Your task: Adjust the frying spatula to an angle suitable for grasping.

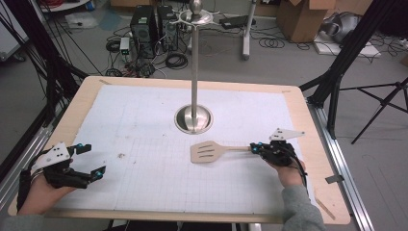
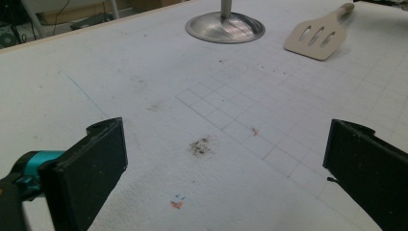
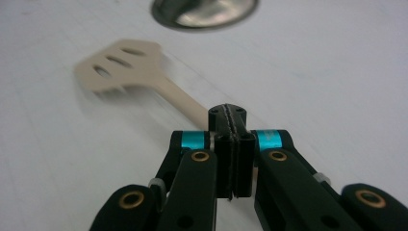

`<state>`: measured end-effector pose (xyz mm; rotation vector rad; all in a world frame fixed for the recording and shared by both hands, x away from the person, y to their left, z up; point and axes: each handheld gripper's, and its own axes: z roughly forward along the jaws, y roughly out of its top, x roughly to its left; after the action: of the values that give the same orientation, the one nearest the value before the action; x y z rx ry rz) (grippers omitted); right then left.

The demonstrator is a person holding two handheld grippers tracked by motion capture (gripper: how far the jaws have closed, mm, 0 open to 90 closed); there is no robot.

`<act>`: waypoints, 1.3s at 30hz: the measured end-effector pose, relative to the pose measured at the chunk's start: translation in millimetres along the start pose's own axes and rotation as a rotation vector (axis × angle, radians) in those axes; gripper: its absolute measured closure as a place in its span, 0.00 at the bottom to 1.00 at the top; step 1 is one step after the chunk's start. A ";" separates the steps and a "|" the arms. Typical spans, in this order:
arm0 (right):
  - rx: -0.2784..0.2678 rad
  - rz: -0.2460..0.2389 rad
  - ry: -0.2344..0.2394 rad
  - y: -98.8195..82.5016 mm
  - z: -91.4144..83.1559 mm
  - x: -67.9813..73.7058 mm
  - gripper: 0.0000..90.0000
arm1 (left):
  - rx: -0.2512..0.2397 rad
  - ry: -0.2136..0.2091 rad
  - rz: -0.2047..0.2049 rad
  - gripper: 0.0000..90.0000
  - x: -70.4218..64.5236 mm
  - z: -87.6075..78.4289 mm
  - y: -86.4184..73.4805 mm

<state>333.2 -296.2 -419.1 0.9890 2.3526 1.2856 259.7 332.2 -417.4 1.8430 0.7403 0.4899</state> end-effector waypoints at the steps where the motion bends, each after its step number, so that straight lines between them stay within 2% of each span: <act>1: -0.004 -0.019 0.023 7.8 5.8 5.8 1.00 | -0.001 -0.001 -0.001 0.02 -0.1 -0.1 0.1; 5: 0.029 -0.066 0.052 24.2 25.4 18.7 1.00 | -0.002 0.000 -0.001 0.02 -0.6 -0.2 0.5; 7: 0.056 -0.066 0.085 27.9 34.6 23.6 1.00 | -0.004 0.000 0.002 0.02 -0.2 -0.8 0.4; 9: 0.075 -0.098 0.093 29.4 39.5 27.9 1.00 | -0.004 0.000 0.000 0.02 0.6 -1.9 -0.2; 13: 0.089 -0.081 0.091 28.9 44.7 25.5 1.00 | -0.001 0.009 -0.006 0.02 1.8 -4.2 -1.9; 15: 0.076 -0.067 0.094 29.1 44.9 23.4 1.00 | -0.005 0.010 -0.008 0.02 1.0 -5.5 -1.9; 18: 0.070 -0.071 0.090 29.5 44.8 23.3 1.00 | -0.007 0.011 -0.008 0.02 0.7 -5.4 -1.6; 22: 0.040 -0.067 0.066 31.8 46.1 21.9 1.00 | 0.006 0.006 -0.004 0.02 0.6 -2.7 -2.5; 25: 0.071 -0.052 0.058 30.9 51.3 19.4 1.00 | 0.004 0.005 -0.002 0.02 0.7 -2.6 -2.0; 33: 0.047 -0.027 0.090 24.0 36.3 26.5 1.00 | -0.008 0.007 -0.008 0.02 2.3 -4.0 -1.6; 39: 0.036 -0.030 0.095 16.3 24.2 35.9 1.00 | -0.015 -0.004 -0.003 0.02 1.9 -0.6 1.1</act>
<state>327.2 -250.4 -416.7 0.9186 2.4600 1.3102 261.0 333.6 -416.2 1.8283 0.7347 0.4885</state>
